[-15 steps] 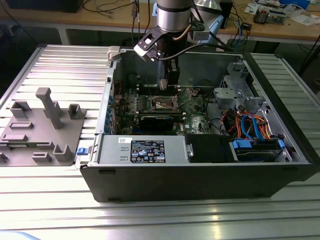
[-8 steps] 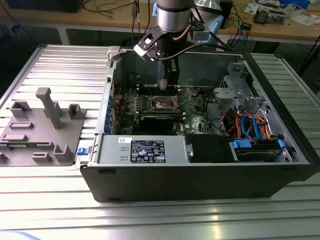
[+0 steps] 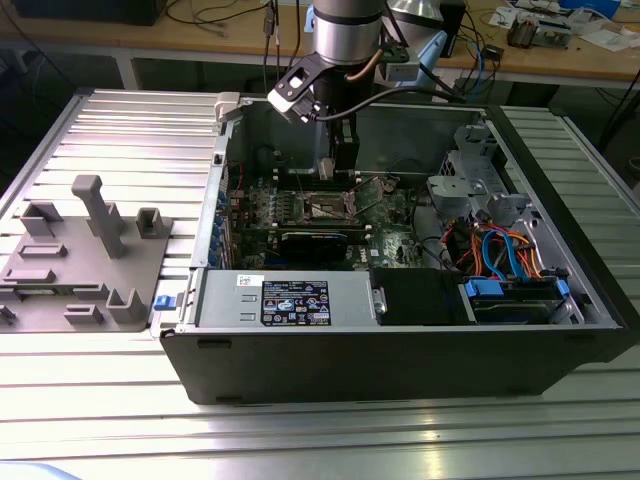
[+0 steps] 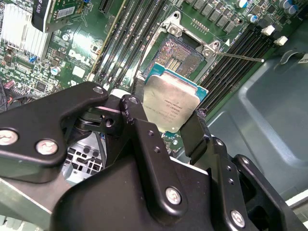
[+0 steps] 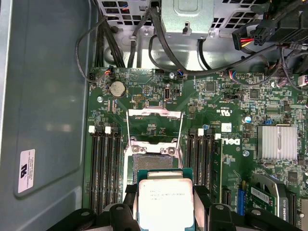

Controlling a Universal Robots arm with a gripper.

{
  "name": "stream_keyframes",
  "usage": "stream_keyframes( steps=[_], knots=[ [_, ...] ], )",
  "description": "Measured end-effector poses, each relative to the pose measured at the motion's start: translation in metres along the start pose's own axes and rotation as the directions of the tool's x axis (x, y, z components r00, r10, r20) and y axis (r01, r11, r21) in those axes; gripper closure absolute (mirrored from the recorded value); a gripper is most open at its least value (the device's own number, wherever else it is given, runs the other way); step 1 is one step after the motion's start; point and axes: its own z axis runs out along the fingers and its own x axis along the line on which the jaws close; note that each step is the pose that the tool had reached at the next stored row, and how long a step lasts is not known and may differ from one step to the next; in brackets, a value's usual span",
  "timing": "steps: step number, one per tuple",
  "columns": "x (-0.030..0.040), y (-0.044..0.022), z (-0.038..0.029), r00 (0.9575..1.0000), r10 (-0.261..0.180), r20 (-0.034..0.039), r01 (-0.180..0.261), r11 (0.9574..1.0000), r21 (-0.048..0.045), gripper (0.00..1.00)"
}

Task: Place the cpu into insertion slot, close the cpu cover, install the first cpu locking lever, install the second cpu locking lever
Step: 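Place the cpu into insertion slot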

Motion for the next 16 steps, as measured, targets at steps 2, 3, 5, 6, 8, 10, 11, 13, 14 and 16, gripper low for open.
stream_keyframes(
  steps=[2,3,5,6,8,10,11,13,14,16],
  knots=[
    [0.0002,0.0,0.0003,1.0,0.0,-0.0001,0.0,1.0,-0.0001,0.45],
    [0.0006,-0.0001,0.0005,1.0,0.0,-0.0001,0.0,1.0,-0.0002,0.45],
    [0.0013,0.0,0.0007,1.0,0.0,0.0,0.0,1.0,-0.0001,0.45],
    [0.0017,0.0,0.0009,1.0,0.0,0.0,0.0,1.0,-0.0001,0.45],
    [0.002,0.0,0.0012,1.0,0.0,0.0,0.0,1.0,0.0,0.45],
    [0.0023,-0.0001,0.0014,1.0,0.0,0.0,0.0,1.0,0.0,0.45],
    [0.0024,-0.0001,0.0016,1.0,0.0,0.0,0.0,1.0,0.0,0.45],
    [0.0025,-0.0001,0.0018,1.0,0.0,0.0,0.0,1.0,0.0,0.45],
    [0.0026,-0.0001,0.0019,1.0,0.0,0.0,0.0,1.0,0.0,0.45],
    [0.0028,-0.0001,0.0022,1.0,0.0,0.0,0.0,1.0,0.0,0.45]
  ],
)
